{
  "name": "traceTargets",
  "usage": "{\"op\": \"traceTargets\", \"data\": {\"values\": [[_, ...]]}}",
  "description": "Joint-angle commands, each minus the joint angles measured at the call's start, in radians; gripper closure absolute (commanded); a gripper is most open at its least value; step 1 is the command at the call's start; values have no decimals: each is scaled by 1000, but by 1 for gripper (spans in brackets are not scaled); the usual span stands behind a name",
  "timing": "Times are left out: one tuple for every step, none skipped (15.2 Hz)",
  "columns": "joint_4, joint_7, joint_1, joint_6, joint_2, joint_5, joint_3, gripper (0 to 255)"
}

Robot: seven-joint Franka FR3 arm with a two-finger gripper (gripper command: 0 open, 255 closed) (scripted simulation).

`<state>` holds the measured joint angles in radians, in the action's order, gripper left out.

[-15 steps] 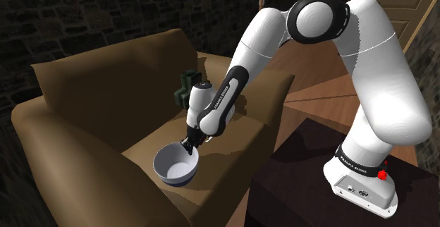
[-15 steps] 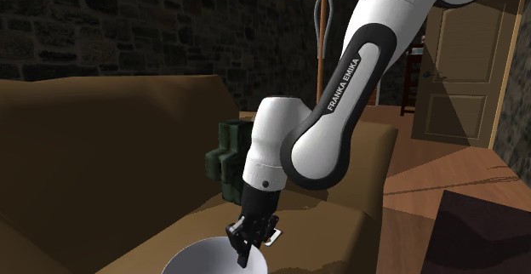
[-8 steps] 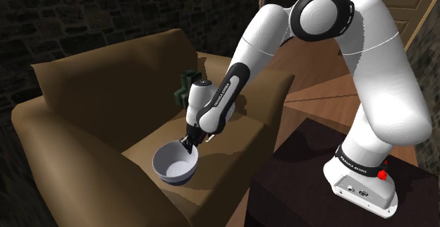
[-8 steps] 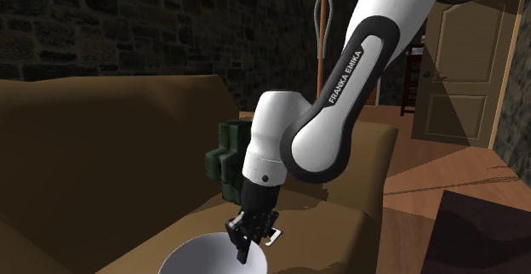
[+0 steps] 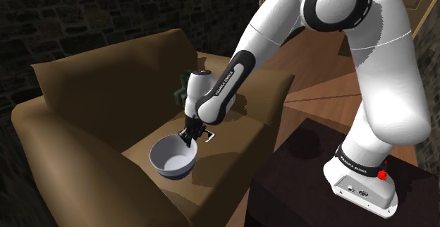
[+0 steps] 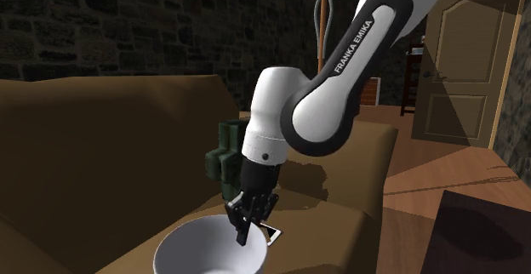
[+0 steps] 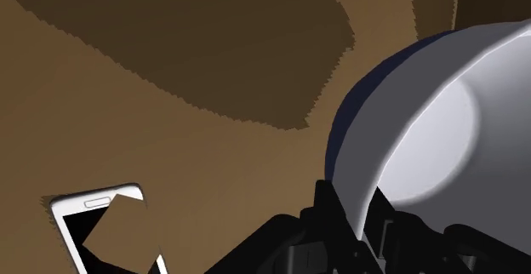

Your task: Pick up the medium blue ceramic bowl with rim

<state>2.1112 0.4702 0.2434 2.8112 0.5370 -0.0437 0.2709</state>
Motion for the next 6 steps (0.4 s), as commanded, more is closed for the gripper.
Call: {"op": "traceTargets", "data": {"values": [[5, -2, -6, -18, -24, -5, 6, 255], [7, -2, -8, -28, -36, -7, 9, 255], [9, -2, -11, -38, -48, -9, 11, 255], [11, -2, -13, -48, -60, -12, 14, 255], [11, -2, -13, -49, -61, -12, 14, 255], [11, -2, -13, -49, -61, -12, 14, 255]]}}
